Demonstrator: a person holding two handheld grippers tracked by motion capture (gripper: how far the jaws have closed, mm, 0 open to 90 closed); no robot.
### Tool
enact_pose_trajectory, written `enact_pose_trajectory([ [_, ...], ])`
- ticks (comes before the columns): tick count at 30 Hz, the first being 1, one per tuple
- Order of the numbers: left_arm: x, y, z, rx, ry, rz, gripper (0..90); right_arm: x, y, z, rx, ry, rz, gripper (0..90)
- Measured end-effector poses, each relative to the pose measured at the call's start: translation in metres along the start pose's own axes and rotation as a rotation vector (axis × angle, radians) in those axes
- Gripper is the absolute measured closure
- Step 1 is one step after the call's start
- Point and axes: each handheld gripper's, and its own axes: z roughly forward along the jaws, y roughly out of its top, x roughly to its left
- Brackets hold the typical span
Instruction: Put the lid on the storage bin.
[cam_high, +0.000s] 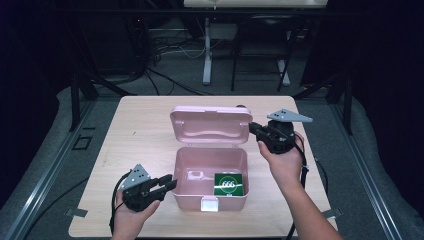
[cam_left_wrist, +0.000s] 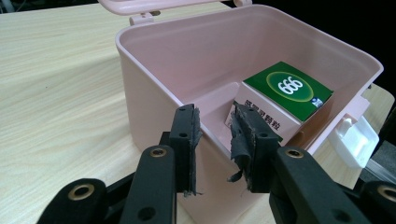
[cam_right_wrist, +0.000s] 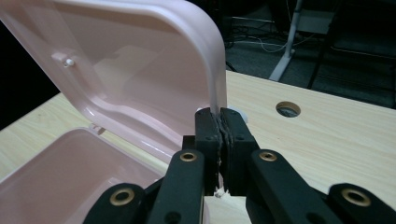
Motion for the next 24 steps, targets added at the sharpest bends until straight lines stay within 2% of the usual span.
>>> enact_pose_trajectory([
  [7, 0.002, 0.002, -0.001, 0.0, 0.007, -0.008, 66.4, 0.004, -0.012, -0.009, -0.035, 0.012, 0.002, 86.4],
  [14, 0.007, 0.014, -0.01, -0.038, 0.042, -0.02, 62.8, 0.007, -0.027, -0.016, -0.082, 0.036, 0.033, 86.1],
  [17, 0.008, 0.021, -0.012, -0.044, 0.06, -0.013, 62.1, 0.007, -0.031, -0.018, -0.091, 0.046, 0.041, 86.5],
  [18, 0.009, 0.028, -0.014, -0.046, 0.071, -0.002, 61.1, 0.007, -0.034, -0.019, -0.093, 0.051, 0.046, 87.1],
  [20, 0.009, 0.032, -0.014, -0.052, 0.077, 0.002, 57.7, 0.006, -0.036, -0.019, -0.093, 0.054, 0.046, 87.5],
  [22, 0.011, 0.041, -0.016, -0.061, 0.089, 0.003, 54.1, 0.006, -0.037, -0.019, -0.092, 0.055, 0.044, 87.4],
  [24, 0.013, 0.056, -0.015, -0.067, 0.118, 0.023, 51.7, 0.005, -0.042, -0.017, -0.087, 0.069, 0.048, 87.1],
])
